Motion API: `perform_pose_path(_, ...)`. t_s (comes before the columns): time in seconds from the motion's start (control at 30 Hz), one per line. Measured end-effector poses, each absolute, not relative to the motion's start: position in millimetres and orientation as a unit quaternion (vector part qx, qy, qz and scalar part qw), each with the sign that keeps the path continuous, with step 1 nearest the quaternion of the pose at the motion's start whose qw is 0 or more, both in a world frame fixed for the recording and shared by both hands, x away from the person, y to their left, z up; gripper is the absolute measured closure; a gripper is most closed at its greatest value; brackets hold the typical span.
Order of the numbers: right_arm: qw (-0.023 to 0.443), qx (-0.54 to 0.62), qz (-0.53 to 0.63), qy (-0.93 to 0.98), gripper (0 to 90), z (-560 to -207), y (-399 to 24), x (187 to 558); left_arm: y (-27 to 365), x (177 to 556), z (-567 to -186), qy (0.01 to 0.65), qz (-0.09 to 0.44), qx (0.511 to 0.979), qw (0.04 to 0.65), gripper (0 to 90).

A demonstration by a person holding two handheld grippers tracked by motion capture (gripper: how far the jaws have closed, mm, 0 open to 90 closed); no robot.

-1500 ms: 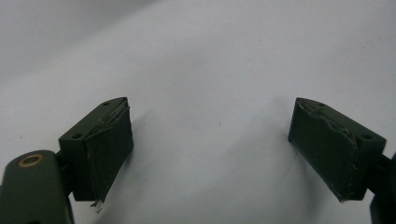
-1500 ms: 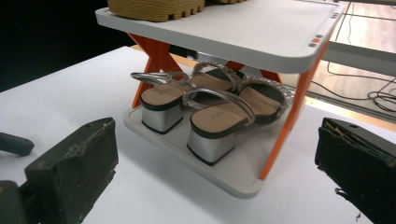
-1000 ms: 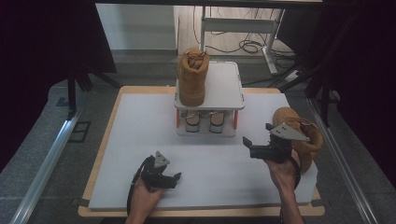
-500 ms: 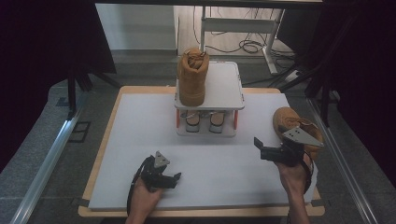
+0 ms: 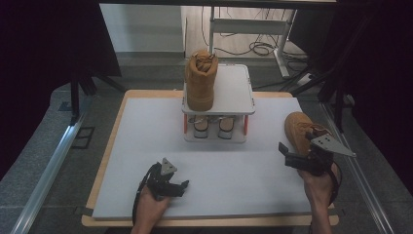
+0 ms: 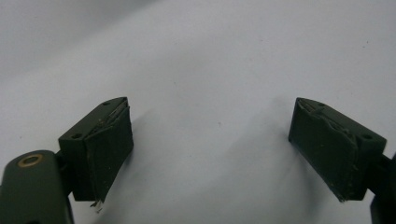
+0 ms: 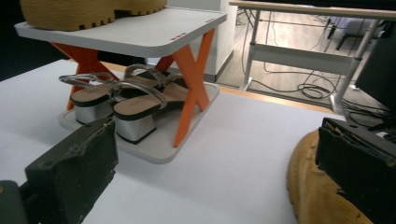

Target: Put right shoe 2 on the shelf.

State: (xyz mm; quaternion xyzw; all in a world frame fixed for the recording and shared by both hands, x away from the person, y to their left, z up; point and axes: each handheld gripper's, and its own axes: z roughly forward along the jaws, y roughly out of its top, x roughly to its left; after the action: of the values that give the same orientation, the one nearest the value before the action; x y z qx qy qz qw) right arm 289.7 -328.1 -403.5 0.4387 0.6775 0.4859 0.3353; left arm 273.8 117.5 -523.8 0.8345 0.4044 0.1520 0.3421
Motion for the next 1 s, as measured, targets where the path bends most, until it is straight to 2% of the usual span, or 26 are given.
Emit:
perform_pose_path(0.57, 0.378, 0.483, 0.455, 0.646, 0.0, -404.0, -370.5, 282.9, 117.5, 273.8, -523.7, 0.404, 0.152, 0.835, 0.342, 13.4)
perform_pose_path(1.0, 0.392, 0.517, 0.432, 0.626, 0.0, -419.5, -396.2, 286.1, 117.7, 273.8, -523.6, 0.403, 0.152, 0.836, 0.341, 13.4)
